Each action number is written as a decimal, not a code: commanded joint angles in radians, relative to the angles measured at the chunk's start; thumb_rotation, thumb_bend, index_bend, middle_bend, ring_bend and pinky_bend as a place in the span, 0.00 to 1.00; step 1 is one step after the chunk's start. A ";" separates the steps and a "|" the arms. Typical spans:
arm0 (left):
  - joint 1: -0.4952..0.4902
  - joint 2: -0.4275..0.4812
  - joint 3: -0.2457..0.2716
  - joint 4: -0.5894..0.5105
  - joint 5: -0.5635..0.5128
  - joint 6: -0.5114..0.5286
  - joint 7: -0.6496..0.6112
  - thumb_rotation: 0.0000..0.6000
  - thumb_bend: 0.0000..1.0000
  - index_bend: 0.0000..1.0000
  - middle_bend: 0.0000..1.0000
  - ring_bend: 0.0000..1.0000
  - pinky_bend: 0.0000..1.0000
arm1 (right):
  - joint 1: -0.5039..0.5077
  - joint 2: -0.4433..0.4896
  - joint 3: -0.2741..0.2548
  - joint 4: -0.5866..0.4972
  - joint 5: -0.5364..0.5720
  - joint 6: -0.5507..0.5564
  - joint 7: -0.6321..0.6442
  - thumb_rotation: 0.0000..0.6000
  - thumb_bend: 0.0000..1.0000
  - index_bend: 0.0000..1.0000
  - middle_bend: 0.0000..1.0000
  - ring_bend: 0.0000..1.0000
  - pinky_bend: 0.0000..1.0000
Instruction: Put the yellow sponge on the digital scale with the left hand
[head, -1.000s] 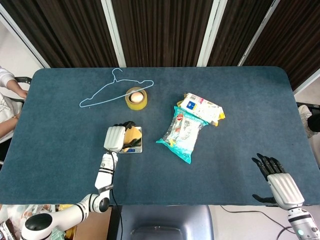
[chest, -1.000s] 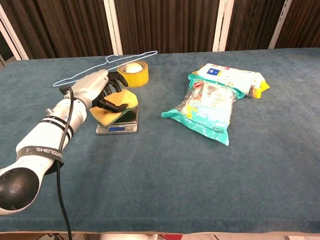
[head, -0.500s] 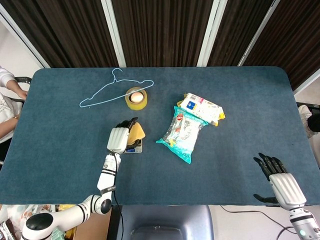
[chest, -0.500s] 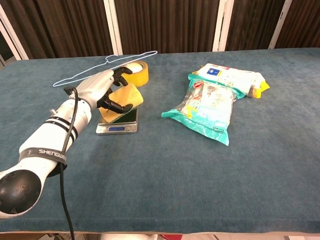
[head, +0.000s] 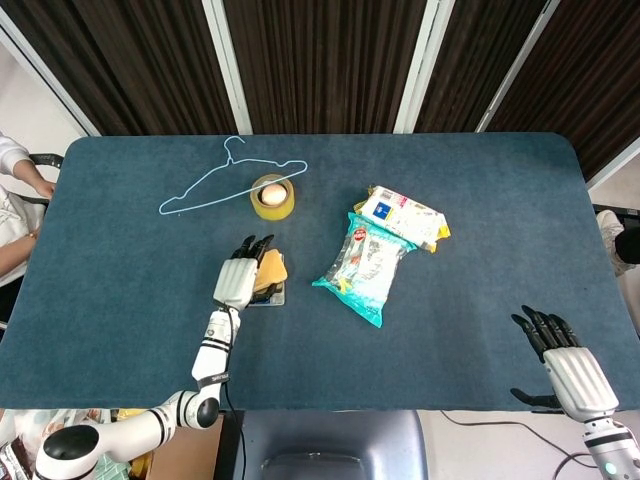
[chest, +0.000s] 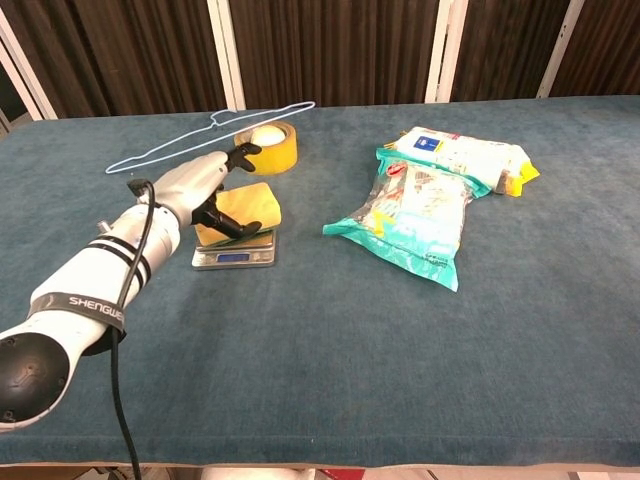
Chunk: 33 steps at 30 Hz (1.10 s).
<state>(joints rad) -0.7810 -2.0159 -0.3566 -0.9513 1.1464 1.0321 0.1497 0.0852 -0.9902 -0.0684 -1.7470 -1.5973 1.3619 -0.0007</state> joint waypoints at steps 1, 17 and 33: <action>0.005 0.019 0.000 -0.029 -0.007 -0.009 -0.005 1.00 0.28 0.00 0.04 0.00 0.18 | 0.000 -0.001 0.000 -0.001 0.000 -0.002 -0.003 1.00 0.19 0.00 0.00 0.00 0.00; 0.284 0.353 0.351 -0.352 0.383 0.413 -0.025 1.00 0.26 0.00 0.01 0.00 0.10 | 0.000 -0.019 -0.010 -0.010 -0.021 -0.007 -0.050 1.00 0.20 0.00 0.00 0.00 0.00; 0.535 0.564 0.512 -0.300 0.486 0.598 -0.275 1.00 0.28 0.00 0.01 0.00 0.07 | 0.014 -0.079 -0.024 -0.032 -0.034 -0.050 -0.184 1.00 0.20 0.00 0.00 0.00 0.00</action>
<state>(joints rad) -0.2494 -1.4668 0.1527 -1.2388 1.6307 1.6559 -0.0979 0.0995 -1.0682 -0.0926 -1.7788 -1.6333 1.3121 -0.1833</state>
